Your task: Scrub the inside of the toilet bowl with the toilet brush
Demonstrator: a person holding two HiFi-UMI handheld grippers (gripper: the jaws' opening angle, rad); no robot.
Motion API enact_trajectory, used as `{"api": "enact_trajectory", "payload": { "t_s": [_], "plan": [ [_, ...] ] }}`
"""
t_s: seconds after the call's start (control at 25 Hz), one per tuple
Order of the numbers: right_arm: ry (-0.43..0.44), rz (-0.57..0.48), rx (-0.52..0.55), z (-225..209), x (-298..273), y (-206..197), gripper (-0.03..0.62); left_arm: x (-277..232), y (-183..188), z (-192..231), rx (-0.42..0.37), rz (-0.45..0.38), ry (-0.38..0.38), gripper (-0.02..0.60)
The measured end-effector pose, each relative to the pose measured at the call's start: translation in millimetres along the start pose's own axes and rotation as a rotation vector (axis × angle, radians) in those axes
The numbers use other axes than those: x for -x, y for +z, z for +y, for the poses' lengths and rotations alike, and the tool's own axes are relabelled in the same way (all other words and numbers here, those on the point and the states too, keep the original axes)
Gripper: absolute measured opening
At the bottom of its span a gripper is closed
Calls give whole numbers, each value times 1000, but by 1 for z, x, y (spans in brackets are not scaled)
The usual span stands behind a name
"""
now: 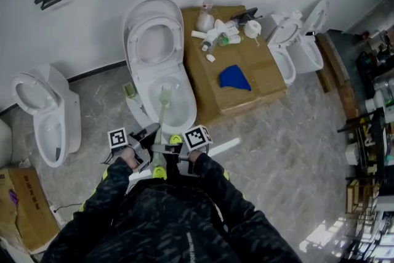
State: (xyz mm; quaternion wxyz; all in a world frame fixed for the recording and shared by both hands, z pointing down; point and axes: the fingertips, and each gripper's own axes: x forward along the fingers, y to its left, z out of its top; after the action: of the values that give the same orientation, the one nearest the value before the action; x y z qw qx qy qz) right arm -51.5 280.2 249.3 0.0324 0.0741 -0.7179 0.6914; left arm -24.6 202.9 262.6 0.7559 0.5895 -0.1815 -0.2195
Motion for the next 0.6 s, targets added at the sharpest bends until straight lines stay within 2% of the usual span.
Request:
{"api": "enact_trajectory", "payload": {
  "t_s": [0.32, 0.6],
  "plan": [
    [-44, -18, 38, 4, 20, -40, 78, 8, -46, -3, -9, 53, -54, 64],
    [-53, 6, 35, 5, 36, -63, 78, 9, -73, -2, -13, 50, -55, 64]
  ]
}}
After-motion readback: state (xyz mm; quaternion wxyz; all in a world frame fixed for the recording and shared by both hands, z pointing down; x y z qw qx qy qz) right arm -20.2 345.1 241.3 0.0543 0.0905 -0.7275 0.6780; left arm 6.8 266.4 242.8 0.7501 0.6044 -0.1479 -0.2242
